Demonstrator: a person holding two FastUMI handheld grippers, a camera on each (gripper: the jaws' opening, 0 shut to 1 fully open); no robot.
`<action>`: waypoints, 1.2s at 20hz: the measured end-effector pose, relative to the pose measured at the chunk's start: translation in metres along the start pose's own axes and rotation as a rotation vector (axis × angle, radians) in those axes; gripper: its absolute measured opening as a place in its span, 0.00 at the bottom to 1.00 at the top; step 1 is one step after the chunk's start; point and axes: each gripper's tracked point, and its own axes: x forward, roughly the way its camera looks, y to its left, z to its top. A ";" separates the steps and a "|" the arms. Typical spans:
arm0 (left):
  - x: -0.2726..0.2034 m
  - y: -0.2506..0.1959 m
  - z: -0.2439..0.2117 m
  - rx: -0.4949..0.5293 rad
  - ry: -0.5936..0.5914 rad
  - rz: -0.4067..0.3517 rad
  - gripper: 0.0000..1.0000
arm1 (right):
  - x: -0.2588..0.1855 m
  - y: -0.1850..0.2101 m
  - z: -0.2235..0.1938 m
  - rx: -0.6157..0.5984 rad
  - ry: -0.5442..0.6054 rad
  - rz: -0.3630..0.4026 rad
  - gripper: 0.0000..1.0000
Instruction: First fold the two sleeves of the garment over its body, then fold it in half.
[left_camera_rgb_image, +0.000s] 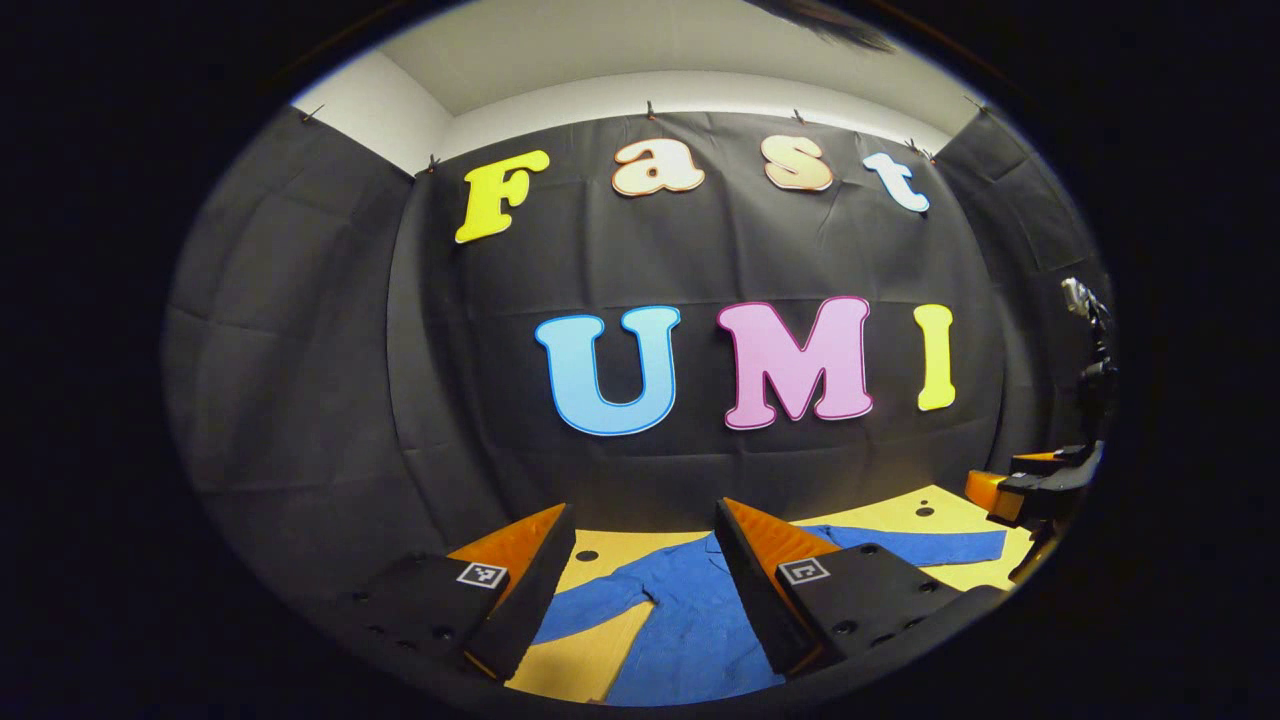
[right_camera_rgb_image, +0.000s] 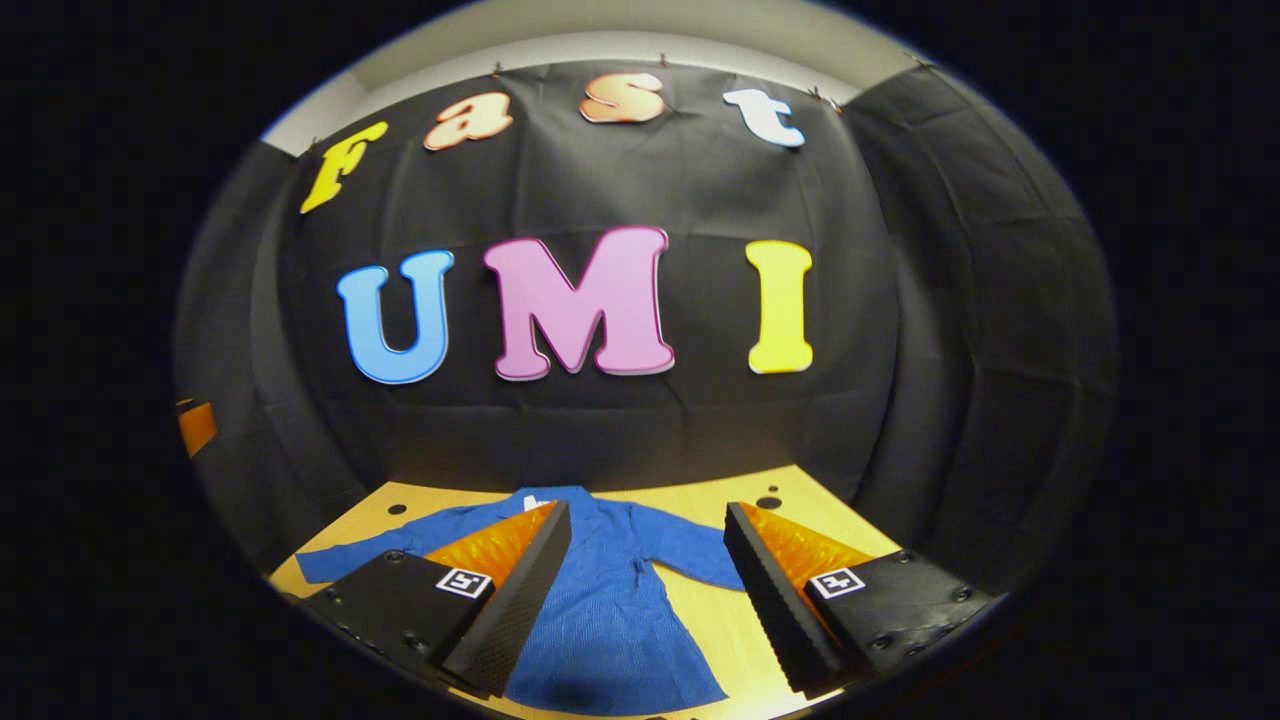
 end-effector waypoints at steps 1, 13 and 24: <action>0.002 -0.004 -0.002 0.004 0.006 0.005 0.81 | 0.013 -0.014 -0.012 0.010 0.033 -0.026 0.98; 0.040 -0.086 -0.027 0.025 0.141 -0.025 0.81 | 0.114 -0.241 -0.188 0.145 0.508 -0.455 0.98; 0.068 -0.145 -0.037 0.080 0.180 -0.141 0.82 | 0.158 -0.290 -0.238 0.211 0.757 -0.591 0.99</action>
